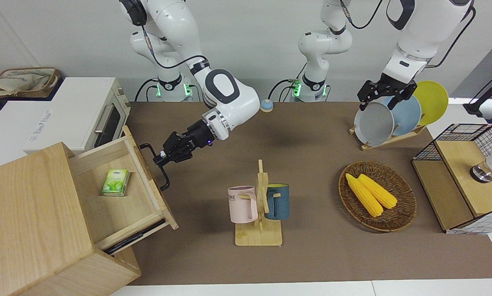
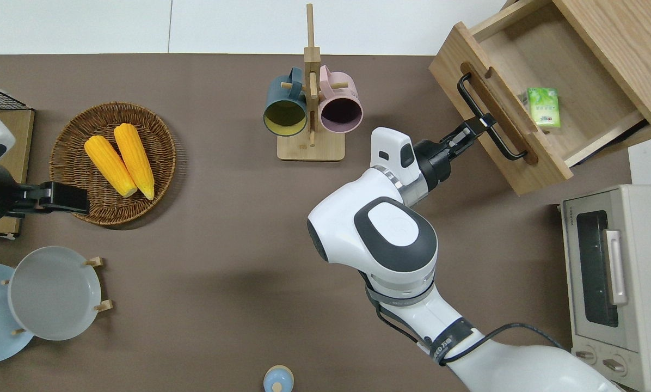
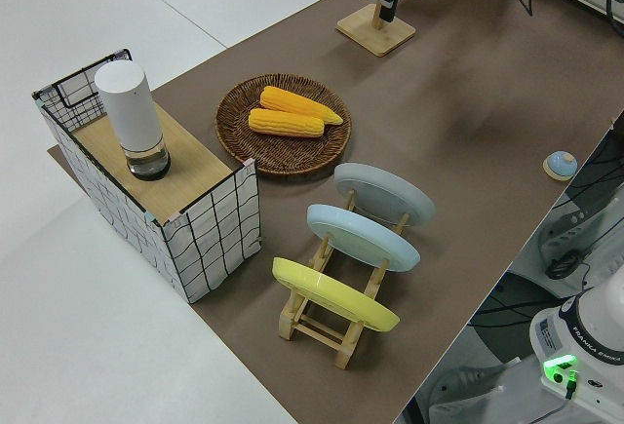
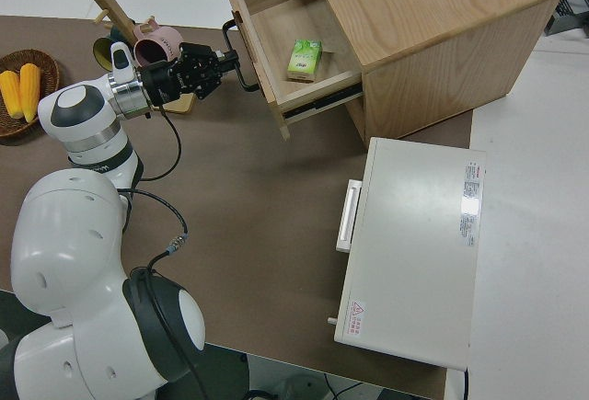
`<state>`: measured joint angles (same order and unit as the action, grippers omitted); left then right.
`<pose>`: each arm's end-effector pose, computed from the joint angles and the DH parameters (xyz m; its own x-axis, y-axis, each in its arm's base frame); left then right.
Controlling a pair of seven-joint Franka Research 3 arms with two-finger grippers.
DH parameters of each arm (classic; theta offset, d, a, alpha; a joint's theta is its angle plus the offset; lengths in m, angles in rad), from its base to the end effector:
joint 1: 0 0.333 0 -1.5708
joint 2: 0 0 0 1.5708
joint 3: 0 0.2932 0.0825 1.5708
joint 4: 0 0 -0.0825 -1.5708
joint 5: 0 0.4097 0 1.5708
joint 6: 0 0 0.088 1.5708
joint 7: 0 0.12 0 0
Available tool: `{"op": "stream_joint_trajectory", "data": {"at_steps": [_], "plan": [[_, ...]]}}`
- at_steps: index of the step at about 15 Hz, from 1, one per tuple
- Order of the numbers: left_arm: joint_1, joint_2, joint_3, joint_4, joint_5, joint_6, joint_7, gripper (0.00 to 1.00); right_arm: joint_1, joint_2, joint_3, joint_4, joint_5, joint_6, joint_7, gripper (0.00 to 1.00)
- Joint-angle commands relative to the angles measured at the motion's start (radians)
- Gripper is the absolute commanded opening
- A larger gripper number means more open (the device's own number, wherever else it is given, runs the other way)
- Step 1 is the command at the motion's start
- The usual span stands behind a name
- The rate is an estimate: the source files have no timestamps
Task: Slide drawer open with right arm
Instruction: 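Pull the handle toward the robot with the right gripper, sliding the drawer out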
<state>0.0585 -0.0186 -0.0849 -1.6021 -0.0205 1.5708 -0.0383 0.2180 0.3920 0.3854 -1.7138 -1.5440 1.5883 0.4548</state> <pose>0.5740 -0.0180 0.5838 0.9998 0.0119 -0.0135 0.0122 -0.9998 0.0184 0.6202 0.2516 0.3854 0.8307 0.5542 -0.0526 0.1404 -0.1172 0.9831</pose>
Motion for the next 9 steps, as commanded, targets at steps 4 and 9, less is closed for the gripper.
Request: {"op": "stream_joint_trajectory", "data": {"at_steps": [4,9], "plan": [[-0.005,-0.007,0.002,0.001,0.013,-0.005,0.008,1.0,0.066,-0.001,0.001,0.071,0.021,-0.047,-0.076,0.0],[-0.005,-0.007,0.004,0.001,0.013,-0.005,0.006,1.0,0.1,0.001,0.0,0.08,0.045,-0.063,-0.077,0.0]]}}
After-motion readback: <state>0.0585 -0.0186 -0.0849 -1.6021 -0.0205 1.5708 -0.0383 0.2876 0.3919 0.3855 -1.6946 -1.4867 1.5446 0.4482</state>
